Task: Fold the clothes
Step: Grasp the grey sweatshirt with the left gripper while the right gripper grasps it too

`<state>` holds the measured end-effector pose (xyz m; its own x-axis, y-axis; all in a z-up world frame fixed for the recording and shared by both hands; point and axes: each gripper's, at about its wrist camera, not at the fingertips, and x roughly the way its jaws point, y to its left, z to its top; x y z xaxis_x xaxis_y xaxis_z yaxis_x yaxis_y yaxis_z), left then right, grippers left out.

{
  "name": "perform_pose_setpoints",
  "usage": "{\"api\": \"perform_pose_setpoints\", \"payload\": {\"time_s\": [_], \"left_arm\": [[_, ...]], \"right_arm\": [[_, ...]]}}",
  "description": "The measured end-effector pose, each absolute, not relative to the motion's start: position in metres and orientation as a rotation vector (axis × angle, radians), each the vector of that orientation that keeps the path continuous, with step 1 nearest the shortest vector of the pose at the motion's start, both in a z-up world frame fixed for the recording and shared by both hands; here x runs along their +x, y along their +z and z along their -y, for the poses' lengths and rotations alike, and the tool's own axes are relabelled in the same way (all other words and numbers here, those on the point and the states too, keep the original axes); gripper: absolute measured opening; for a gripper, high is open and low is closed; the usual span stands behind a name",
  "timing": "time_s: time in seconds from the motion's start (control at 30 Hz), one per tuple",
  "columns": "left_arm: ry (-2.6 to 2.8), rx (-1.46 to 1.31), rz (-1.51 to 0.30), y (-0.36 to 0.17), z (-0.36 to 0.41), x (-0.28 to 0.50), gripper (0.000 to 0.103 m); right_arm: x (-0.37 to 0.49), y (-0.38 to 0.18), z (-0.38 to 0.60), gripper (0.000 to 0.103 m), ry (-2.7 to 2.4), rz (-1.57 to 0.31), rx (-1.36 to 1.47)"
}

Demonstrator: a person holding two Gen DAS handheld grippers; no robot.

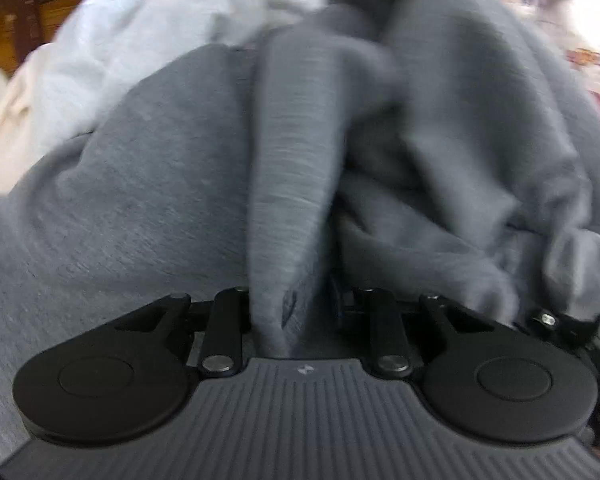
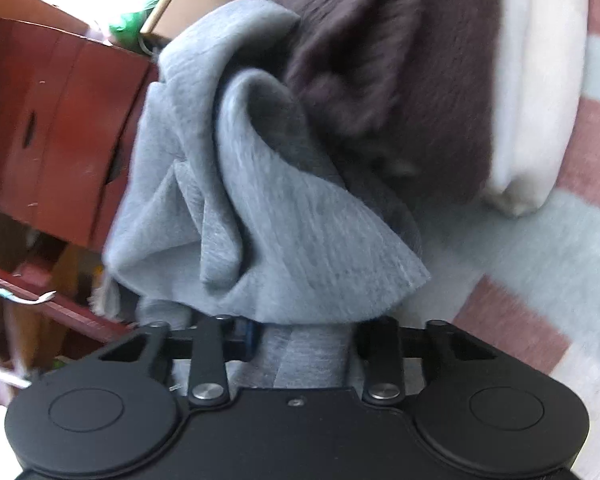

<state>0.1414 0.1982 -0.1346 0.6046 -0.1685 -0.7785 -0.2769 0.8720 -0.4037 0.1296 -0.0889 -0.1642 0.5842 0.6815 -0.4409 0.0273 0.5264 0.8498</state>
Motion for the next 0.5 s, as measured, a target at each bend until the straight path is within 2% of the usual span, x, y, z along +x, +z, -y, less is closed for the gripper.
{"api": "perform_pose_setpoints", "payload": {"time_s": [0.17,0.23,0.5], "left_arm": [[-0.194,-0.636,-0.935,-0.12,-0.208,0.132,0.022],[-0.265,-0.636,-0.923,-0.107,-0.207,0.127,0.02],[-0.5,-0.511,-0.848,-0.056,-0.162,0.105,0.017]], "right_arm": [[0.103,-0.152,0.097,0.038,0.544,-0.847,1.159],[0.093,-0.143,0.097,0.034,0.586,-0.81,1.193],[0.054,-0.08,0.107,0.031,0.644,-0.619,1.05]]}}
